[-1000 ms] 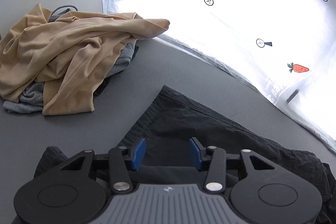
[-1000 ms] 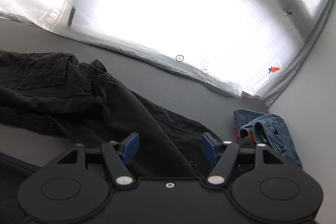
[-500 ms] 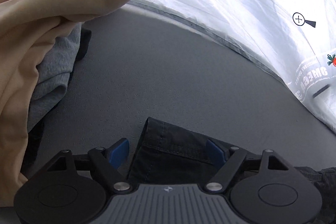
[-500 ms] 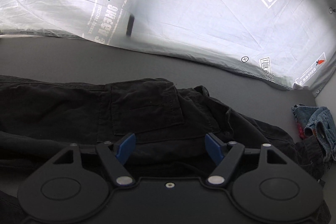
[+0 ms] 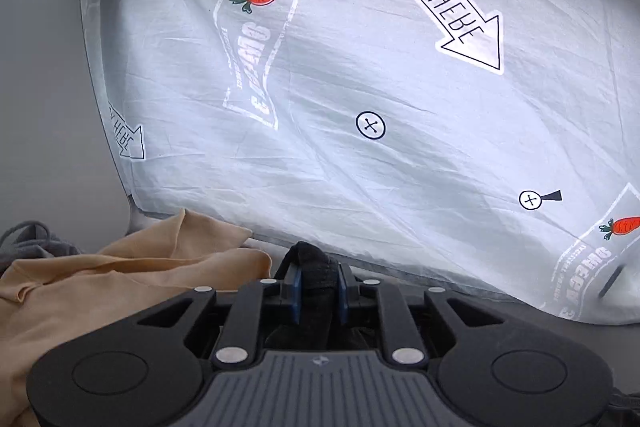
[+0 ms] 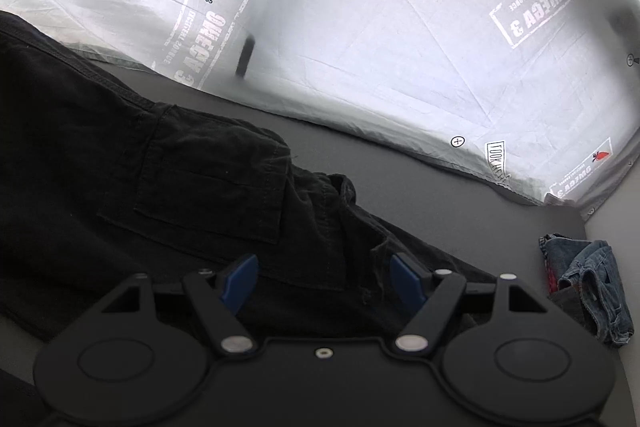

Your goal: Fold clothes

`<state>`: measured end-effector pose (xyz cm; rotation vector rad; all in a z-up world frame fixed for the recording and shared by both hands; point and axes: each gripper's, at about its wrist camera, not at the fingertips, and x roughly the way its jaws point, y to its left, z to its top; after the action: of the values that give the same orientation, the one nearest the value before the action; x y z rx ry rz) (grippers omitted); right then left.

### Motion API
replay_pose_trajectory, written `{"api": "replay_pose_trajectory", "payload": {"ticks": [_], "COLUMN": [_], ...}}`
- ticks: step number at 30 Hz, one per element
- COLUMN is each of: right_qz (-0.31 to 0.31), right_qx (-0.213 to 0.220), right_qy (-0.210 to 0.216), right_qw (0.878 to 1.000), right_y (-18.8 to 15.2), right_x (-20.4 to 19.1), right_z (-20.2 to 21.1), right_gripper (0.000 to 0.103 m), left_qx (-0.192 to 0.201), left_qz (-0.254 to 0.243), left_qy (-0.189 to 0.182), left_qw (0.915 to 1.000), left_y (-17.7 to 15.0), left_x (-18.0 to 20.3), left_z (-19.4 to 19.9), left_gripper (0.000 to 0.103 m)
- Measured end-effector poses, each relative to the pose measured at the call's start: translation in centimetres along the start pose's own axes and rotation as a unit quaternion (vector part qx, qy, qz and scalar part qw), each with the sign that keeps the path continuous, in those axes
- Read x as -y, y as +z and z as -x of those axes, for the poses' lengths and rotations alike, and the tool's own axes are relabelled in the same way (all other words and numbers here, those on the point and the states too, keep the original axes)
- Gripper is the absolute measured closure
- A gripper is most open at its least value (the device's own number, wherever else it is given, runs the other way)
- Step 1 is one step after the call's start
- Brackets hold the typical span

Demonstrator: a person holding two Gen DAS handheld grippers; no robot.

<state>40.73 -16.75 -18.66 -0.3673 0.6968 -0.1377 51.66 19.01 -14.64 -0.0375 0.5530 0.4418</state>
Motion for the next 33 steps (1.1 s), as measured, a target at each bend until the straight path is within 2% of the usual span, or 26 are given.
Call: {"api": "replay_pose_trajectory", "payload": {"ticks": [1,4,7,11,17,19,21,22,23,24,25,27,28,31,33], "right_qz": [0.001,-0.002,-0.014,-0.021,-0.075,-0.086,-0.110,-0.121,-0.127,-0.129,-0.130,-0.136,-0.154,-0.199,-0.167], "right_qx": [0.007,0.019,0.011,-0.040,-0.103,-0.115,-0.127,-0.128,-0.129,-0.132,-0.125,-0.078,-0.063,-0.035,-0.035], "right_qy": [-0.008,-0.043,-0.092,-0.139,-0.222,-0.233,-0.204,-0.176,-0.153,-0.149,-0.157,-0.205,-0.213,-0.213,-0.216], "right_qw": [1.000,0.999,0.996,0.989,0.967,0.962,0.965,0.969,0.971,0.972,0.971,0.966,0.963,0.956,0.961], "right_y": [0.0,0.2,0.3,-0.3,-2.5,-3.4,-4.0,-4.1,-4.1,-4.0,-3.7,-2.4,-1.7,-0.3,0.0], "right_x": [0.8,3.9,8.7,15.1,23.6,25.1,26.4,26.9,27.1,27.3,27.6,29.0,30.1,32.9,32.7], "right_z": [0.0,-0.5,-2.7,-8.5,-14.2,-15.0,-15.6,-16.0,-16.4,-16.8,-17.0,-16.6,-16.5,-17.0,-18.9], "right_gripper": [0.029,0.028,0.024,0.021,0.022,0.022,0.022,0.027,0.070,0.095,0.094,0.094,0.094,0.094,0.094], "left_qx": [-0.015,-0.090,-0.099,-0.110,-0.119,-0.125,-0.129,-0.129,-0.129,-0.129,-0.128,-0.128,-0.128,-0.128,-0.128], "left_qz": [-0.021,-0.035,-0.031,-0.012,-0.023,-0.020,-0.017,-0.017,-0.018,-0.019,-0.019,-0.026,-0.034,-0.055,-0.078], "left_qy": [0.016,0.018,0.025,0.031,0.047,0.052,0.055,0.056,0.058,0.059,0.060,0.060,0.059,0.053,0.058], "left_qw": [0.9995,0.9951,0.9943,0.9934,0.9915,0.9906,0.9900,0.9898,0.9898,0.9898,0.9898,0.9896,0.9895,0.9888,0.9869], "left_y": [-0.5,-2.9,-4.3,-4.6,-4.6,-4.7,-4.8,-4.8,-4.8,-4.8,-4.8,-4.8,-4.9,-5.2,-5.9], "left_x": [0.3,-0.5,-0.8,-1.2,-0.1,0.1,0.3,0.5,0.6,0.7,0.8,1.2,1.5,2.4,3.3], "left_z": [-1.4,-4.7,-4.8,-5.2,-5.2,-5.5,-5.9,-6.1,-6.3,-6.5,-6.7,-7.0,-7.1,-7.6,-8.2], "left_gripper": [0.082,0.078,0.073,0.072,0.072,0.072,0.074,0.074,0.075,0.077,0.078,0.081,0.081,0.081,0.081]}}
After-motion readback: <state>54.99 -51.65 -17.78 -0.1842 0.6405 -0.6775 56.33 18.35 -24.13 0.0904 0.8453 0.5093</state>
